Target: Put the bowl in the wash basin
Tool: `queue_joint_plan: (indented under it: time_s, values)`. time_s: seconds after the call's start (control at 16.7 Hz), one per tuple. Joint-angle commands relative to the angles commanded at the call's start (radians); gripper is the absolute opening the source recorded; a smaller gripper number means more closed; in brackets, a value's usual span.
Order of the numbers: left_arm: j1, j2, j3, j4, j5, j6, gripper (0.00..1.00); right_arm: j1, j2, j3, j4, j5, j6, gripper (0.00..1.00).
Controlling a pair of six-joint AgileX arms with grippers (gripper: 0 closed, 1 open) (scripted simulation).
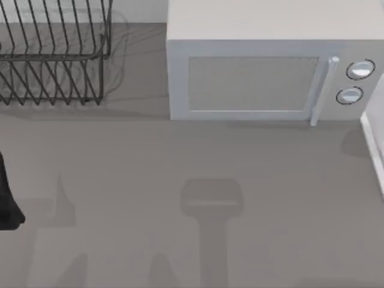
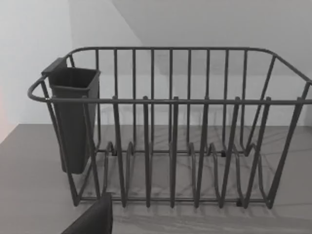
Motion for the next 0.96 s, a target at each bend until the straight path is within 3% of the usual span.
queue_joint_plan:
  time_s: [0.6,0.96]
  values:
    - [0.000,0.000,0.000,0.000,0.000,0.000,1.00,0.000,0.000,0.000,0.000,0.000,0.000,0.98]
    - [0.000,0.000,0.000,0.000,0.000,0.000,1.00,0.000,0.000,0.000,0.000,0.000,0.000,1.00]
